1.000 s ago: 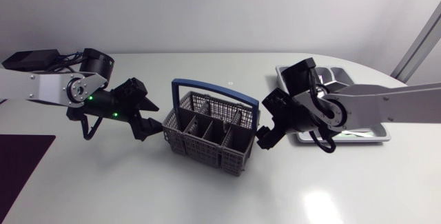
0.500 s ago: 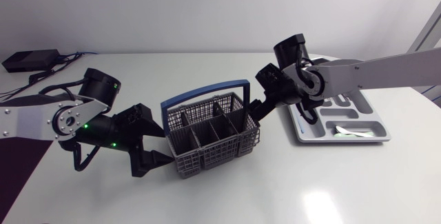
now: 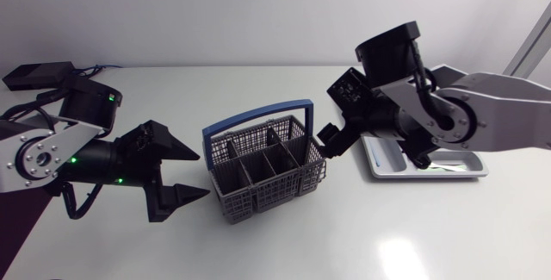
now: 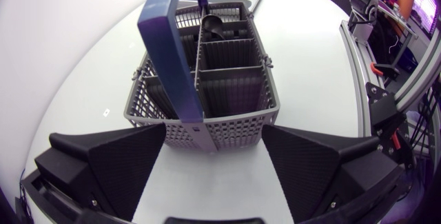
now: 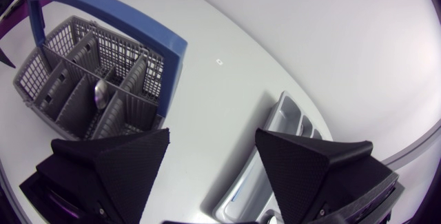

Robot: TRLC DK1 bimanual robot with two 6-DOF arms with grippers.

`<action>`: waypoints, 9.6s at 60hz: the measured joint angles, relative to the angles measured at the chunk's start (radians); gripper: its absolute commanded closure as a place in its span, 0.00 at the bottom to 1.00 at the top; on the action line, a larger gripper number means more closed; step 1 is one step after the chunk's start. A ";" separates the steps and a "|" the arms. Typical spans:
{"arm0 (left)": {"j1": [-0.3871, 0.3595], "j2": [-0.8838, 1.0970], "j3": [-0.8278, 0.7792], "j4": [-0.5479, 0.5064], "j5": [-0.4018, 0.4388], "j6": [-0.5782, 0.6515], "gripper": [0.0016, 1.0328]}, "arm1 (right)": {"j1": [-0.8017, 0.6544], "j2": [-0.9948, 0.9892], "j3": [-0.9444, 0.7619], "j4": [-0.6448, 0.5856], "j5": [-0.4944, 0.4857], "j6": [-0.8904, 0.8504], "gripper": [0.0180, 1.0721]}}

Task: Unload the cutlery basket into the drawer organizer.

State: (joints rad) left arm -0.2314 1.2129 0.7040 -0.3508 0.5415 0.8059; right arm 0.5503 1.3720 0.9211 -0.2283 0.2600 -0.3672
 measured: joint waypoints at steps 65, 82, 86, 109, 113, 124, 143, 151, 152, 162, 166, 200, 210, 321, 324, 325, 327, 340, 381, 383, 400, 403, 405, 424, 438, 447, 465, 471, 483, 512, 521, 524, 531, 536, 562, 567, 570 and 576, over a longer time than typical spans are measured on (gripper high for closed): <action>-0.120 -0.245 -0.056 -0.078 -0.058 -0.134 0.05 | 0.313 0.356 0.274 -0.225 0.232 0.182 0.43; -0.158 -0.245 -0.056 -0.077 -0.087 -0.164 0.05 | 0.313 0.407 0.295 -0.225 0.257 0.185 0.65; -0.166 -0.245 -0.056 -0.077 -0.092 -0.176 0.05 | 0.313 0.407 0.296 -0.225 0.267 0.185 0.72; -0.178 -0.245 -0.056 -0.069 -0.095 -0.182 0.05 | 0.345 0.409 0.298 -0.197 0.312 0.180 0.90; -0.178 -0.245 -0.056 -0.066 -0.095 -0.182 0.05 | 0.350 0.411 0.298 -0.178 0.318 0.164 0.91; -0.178 -0.245 -0.056 -0.061 -0.095 -0.182 0.05 | 0.353 0.411 0.279 -0.118 0.326 0.130 0.94; -0.190 -0.245 -0.056 -0.060 -0.103 -0.182 0.05 | 0.374 0.360 0.210 -0.055 0.329 0.089 0.94; -0.192 -0.245 -0.056 -0.060 -0.106 -0.182 0.05 | 0.394 0.311 0.158 -0.014 0.329 0.053 0.94; -0.192 -0.245 -0.056 -0.060 -0.107 -0.182 0.05 | 0.396 0.304 0.153 -0.012 0.329 0.050 0.94; -0.203 -0.245 -0.056 -0.059 -0.121 -0.182 0.05 | 0.421 0.213 0.095 0.046 0.329 -0.003 0.94; -0.209 -0.245 -0.056 -0.059 -0.127 -0.182 0.05 | 0.430 0.164 0.072 0.067 0.330 -0.030 0.94; -0.395 -0.152 0.158 -0.060 -0.172 -0.342 0.05 | 0.291 -0.278 -0.004 0.010 0.019 -0.095 0.93; -0.449 -0.047 0.243 -0.060 -0.142 -0.396 0.05 | 0.232 -0.352 -0.028 -0.039 -0.106 -0.058 0.93; -0.470 0.235 0.413 -0.060 0.169 -0.518 0.97 | 0.101 -0.508 -0.125 -0.053 -0.492 0.136 0.91; -0.469 0.235 0.413 -0.060 0.169 -0.519 0.97 | 0.094 -0.508 -0.125 -0.053 -0.496 0.136 0.91; -0.469 0.235 0.413 -0.060 0.169 -0.519 0.97 | 0.092 -0.508 -0.125 -0.053 -0.496 0.136 0.91; -0.467 0.235 0.413 -0.060 0.169 -0.521 0.97 | 0.088 -0.508 -0.125 -0.053 -0.500 0.136 0.91; -0.457 0.235 0.414 -0.060 0.177 -0.522 0.97 | 0.080 -0.508 -0.125 -0.053 -0.500 0.136 0.90; -0.457 0.188 0.406 0.043 -0.051 -0.552 0.97 | -0.031 -0.460 -0.106 -0.027 -0.522 0.290 0.30; -0.459 0.182 0.404 0.062 -0.078 -0.562 0.97 | -0.031 -0.455 -0.101 -0.027 -0.526 0.299 0.30; -0.465 0.168 0.388 0.182 -0.268 -0.625 0.97 | -0.044 -0.333 -0.025 -0.030 -0.609 0.370 0.41; -0.467 0.168 0.387 0.204 -0.288 -0.637 0.97 | -0.052 -0.304 -0.006 -0.030 -0.623 0.383 0.44; -0.469 0.168 0.387 0.214 -0.296 -0.649 0.97 | -0.056 -0.287 0.006 -0.029 -0.628 0.388 0.44; -0.454 0.168 0.387 0.248 -0.318 -0.728 0.97 | -0.061 -0.123 0.122 0.001 -0.634 0.446 0.44; -0.422 0.171 0.387 0.256 -0.319 -0.762 0.97 | -0.060 -0.058 0.171 0.025 -0.634 0.465 0.44; -0.404 0.182 0.387 0.269 -0.319 -0.778 0.97 | -0.056 -0.051 0.173 0.031 -0.634 0.472 0.44; -0.400 0.191 0.387 0.282 -0.319 -0.788 0.97 | -0.027 -0.042 0.180 0.036 -0.634 0.472 0.44; -0.400 0.191 0.387 0.282 -0.319 -0.789 0.97 | -0.018 -0.027 0.188 0.047 -0.632 0.472 0.49; -0.400 0.191 0.387 0.282 -0.319 -0.806 0.97 | -0.014 0.002 0.203 0.050 -0.630 0.472 0.61; -0.400 0.195 0.387 0.282 -0.319 -0.807 0.97 | 0.018 0.010 0.203 0.074 -0.619 0.472 0.92; -0.400 0.195 0.387 0.287 -0.319 -0.807 0.97 | 0.018 0.011 0.203 0.076 -0.617 0.472 0.94; -0.400 0.195 0.387 0.289 -0.319 -0.807 0.97 | 0.019 0.011 0.203 0.076 -0.620 0.472 0.94; -0.401 0.195 0.387 0.290 -0.319 -0.807 0.95 | 0.021 0.010 0.203 0.076 -0.623 0.472 0.94; -0.401 0.195 0.387 0.289 -0.319 -0.807 0.83 | 0.021 0.010 0.203 0.077 -0.623 0.472 0.94; -0.393 0.150 0.381 0.183 -0.319 -0.729 0.12 | -0.035 -0.015 0.198 0.075 -0.657 0.468 0.94; -0.366 0.107 0.360 0.158 -0.319 -0.696 0.08 | -0.083 -0.049 0.187 0.067 -0.689 0.453 0.94; -0.337 0.076 0.343 0.137 -0.319 -0.669 0.08 | -0.120 -0.073 0.178 0.051 -0.713 0.430 0.94; -0.271 0.014 0.307 0.101 -0.319 -0.621 0.08 | -0.208 -0.111 0.163 -0.006 -0.778 0.368 0.94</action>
State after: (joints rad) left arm -0.5026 1.2266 1.0107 -0.2501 0.2226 0.1848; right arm 0.3420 1.2610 1.0836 -0.2340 -0.5179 0.0006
